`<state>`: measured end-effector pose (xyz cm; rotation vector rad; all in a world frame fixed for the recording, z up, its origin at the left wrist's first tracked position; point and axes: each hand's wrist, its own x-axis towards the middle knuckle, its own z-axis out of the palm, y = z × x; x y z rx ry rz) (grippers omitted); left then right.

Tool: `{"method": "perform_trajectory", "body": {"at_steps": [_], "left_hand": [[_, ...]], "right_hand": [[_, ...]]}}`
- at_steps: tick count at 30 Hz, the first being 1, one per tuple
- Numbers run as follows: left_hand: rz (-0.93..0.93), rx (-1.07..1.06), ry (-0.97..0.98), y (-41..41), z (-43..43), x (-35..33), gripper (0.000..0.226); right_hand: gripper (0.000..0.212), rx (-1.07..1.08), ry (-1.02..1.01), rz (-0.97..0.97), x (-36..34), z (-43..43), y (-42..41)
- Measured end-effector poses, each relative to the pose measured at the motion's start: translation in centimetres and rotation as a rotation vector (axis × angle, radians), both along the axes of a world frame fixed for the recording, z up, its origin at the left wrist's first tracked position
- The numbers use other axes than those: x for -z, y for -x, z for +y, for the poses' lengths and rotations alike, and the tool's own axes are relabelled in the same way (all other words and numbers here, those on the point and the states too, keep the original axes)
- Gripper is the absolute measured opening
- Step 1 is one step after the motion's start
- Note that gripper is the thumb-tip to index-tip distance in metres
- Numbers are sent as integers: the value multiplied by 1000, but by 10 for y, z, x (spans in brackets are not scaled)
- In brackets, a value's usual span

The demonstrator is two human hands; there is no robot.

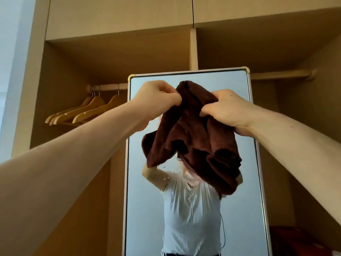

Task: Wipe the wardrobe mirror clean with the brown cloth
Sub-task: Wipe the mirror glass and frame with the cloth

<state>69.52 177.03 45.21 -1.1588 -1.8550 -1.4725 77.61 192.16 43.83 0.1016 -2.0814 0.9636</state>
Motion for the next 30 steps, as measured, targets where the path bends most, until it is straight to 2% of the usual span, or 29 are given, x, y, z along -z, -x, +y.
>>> {"method": "perform_trajectory", "body": {"at_steps": [1, 3, 4, 6, 7, 9, 11, 12, 14, 16, 18, 22, 25, 28, 29, 30], "left_hand": [[-32, 30, 24, 5, -1, 2, 21], [-179, 98, 191, 14, -4, 4, 48], [-253, 139, 300, 16, -6, 6, 49], [-292, 206, 464, 20, -10, 11, 35], [-289, 225, 477, 21, -12, 12, 29], [-346, 323, 380, 23, -13, 13, 25], [-502, 429, 230, 20, -12, 12, 26], [-552, 416, 169, 16, -10, 10, 26], [-528, 299, 66, 8, 0, 6, 23], [-432, 220, 5, 1, 11, 3, 22], [-320, 156, 28, -2, 21, 1, 23], [-153, 28, 84, 0, 33, 1, 26], [-138, 0, 40, 2, 34, -3, 31], [-178, 28, 48, 4, 32, -5, 24], [-191, 52, 56, 4, 32, -5, 21], [-209, 85, 61, 4, 31, -5, 19]], "right_hand": [[16, -20, 22, 20, -1, 1, -1], [14, -50, 63, 51, -5, 3, -3], [12, -50, 77, 66, -7, 5, -4], [11, -30, 80, 94, -8, 9, -6], [12, -13, 71, 104, -8, 10, -6], [11, -4, 91, 106, -7, 15, -8], [17, 26, 133, 90, -7, 19, -8], [20, 75, 120, 67, -6, 19, -6], [20, 168, 22, -26, -2, 18, 2], [14, 169, -47, -122, 6, 14, 12], [24, 149, -27, -165, 10, 16, 17], [14, 50, 85, -4, 10, 16, 16], [27, 39, 215, 112, 12, 19, 15], [62, -14, 170, -62, 14, 23, 15], [65, -56, 160, -107, 17, 23, 17], [58, -110, 178, -100, 20, 24, 20]]}}
